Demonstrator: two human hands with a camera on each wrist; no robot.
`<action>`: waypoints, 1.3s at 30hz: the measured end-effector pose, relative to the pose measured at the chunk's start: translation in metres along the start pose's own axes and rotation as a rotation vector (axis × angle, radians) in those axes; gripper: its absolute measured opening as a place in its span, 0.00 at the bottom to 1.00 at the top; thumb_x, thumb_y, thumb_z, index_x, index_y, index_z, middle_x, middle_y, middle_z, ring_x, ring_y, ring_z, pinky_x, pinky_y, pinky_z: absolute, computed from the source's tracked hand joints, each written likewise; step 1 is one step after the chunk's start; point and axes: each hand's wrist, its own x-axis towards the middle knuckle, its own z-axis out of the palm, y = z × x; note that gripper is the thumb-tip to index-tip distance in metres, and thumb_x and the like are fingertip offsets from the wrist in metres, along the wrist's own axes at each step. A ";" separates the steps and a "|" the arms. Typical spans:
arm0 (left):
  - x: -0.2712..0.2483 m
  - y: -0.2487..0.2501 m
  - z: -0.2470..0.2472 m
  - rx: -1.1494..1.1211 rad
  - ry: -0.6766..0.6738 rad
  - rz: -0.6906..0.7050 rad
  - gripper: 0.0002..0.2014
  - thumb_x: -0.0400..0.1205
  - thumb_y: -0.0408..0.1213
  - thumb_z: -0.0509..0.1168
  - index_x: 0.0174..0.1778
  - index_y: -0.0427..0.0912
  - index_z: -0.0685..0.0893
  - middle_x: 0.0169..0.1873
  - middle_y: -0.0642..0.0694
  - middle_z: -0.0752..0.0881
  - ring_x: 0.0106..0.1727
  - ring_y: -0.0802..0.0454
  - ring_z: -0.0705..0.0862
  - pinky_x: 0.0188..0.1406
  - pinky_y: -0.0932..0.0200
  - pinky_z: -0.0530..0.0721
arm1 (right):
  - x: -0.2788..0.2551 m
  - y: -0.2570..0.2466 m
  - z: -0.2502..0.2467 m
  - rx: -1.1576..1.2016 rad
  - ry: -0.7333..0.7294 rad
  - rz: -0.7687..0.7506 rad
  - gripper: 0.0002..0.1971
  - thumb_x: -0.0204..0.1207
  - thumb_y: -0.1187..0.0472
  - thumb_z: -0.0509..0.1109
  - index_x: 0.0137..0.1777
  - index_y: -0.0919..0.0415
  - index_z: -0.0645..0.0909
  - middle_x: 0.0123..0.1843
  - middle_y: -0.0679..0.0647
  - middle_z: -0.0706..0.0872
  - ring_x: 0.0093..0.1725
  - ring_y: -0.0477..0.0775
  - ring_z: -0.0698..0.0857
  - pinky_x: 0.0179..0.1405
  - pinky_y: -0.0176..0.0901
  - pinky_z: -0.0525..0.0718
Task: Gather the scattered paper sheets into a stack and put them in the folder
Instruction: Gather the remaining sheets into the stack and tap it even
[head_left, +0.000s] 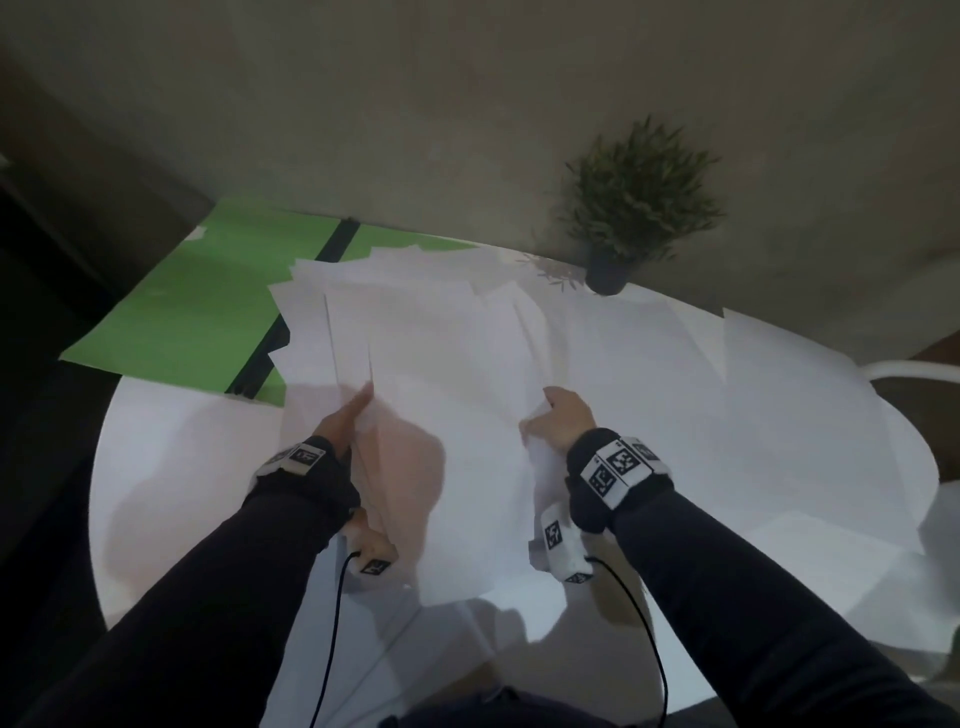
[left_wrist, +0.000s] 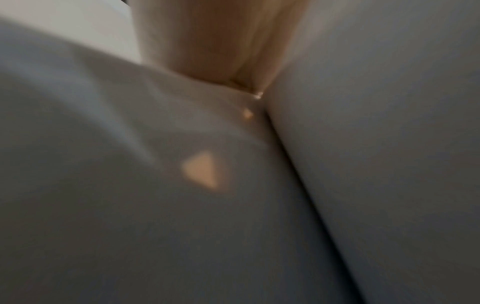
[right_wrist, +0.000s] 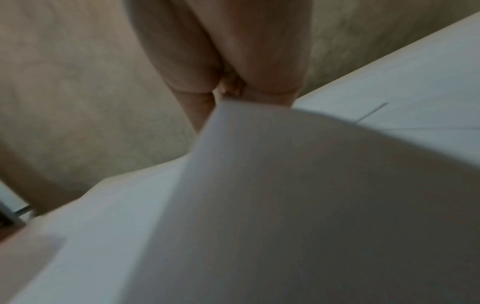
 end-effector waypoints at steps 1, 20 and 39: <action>-0.002 0.001 -0.001 -0.036 -0.040 -0.011 0.27 0.77 0.63 0.61 0.51 0.39 0.83 0.46 0.36 0.86 0.48 0.40 0.84 0.49 0.49 0.80 | 0.001 0.002 0.004 -0.011 -0.003 -0.013 0.15 0.71 0.65 0.70 0.58 0.58 0.79 0.59 0.52 0.80 0.63 0.57 0.76 0.54 0.38 0.77; -0.014 0.032 -0.013 0.033 -0.158 0.343 0.18 0.73 0.18 0.65 0.18 0.38 0.84 0.17 0.45 0.83 0.18 0.51 0.82 0.20 0.61 0.84 | 0.007 0.018 -0.052 0.852 0.080 -0.133 0.27 0.75 0.52 0.72 0.73 0.54 0.71 0.65 0.50 0.84 0.61 0.53 0.84 0.54 0.48 0.82; -0.017 -0.005 0.008 0.052 -0.010 0.153 0.09 0.77 0.17 0.62 0.40 0.35 0.78 0.30 0.37 0.82 0.29 0.42 0.80 0.14 0.59 0.82 | -0.065 -0.095 -0.145 1.039 0.250 -0.637 0.08 0.77 0.65 0.70 0.55 0.60 0.83 0.56 0.55 0.89 0.55 0.54 0.88 0.56 0.49 0.87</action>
